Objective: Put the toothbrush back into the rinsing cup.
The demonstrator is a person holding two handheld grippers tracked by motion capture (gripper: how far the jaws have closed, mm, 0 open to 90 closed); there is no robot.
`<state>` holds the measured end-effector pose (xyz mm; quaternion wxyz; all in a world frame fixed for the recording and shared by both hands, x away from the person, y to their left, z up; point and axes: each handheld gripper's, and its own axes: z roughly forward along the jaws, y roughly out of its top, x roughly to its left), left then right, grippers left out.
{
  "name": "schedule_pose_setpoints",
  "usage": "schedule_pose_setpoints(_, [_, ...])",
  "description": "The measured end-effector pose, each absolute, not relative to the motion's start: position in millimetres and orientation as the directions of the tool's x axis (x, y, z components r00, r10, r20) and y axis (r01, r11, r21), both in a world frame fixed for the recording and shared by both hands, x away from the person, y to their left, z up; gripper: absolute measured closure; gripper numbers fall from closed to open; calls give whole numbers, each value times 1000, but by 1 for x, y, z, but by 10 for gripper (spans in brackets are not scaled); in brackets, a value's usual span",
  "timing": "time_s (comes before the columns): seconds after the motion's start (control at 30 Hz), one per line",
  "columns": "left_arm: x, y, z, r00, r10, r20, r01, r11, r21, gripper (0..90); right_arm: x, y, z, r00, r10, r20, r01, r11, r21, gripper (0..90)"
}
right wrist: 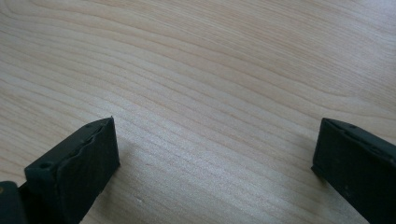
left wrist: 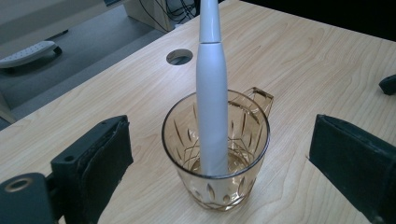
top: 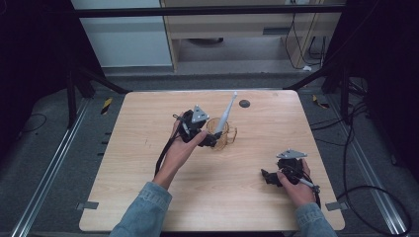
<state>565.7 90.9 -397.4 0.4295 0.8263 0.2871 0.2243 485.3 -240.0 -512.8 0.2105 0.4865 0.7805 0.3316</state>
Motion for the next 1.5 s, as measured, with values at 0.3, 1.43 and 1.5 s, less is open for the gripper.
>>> schedule_pose_setpoints(0.3, [560, 108, -398, 720, 682, 129, 277, -453, 848, 52, 485, -240, -513, -438, 899, -6, 620, 307, 722, 4])
schedule_pose_setpoints(1.43, [562, 199, -443, 577, 815, 56, 445, -372, 815, 69, 485, -240, -513, -438, 899, -6, 619, 307, 723, 5])
schedule_pose_setpoints(1.5, [564, 206, -447, 563, 825, 54, 461, -368, 807, 70, 485, -240, -513, -438, 899, -6, 619, 307, 723, 5])
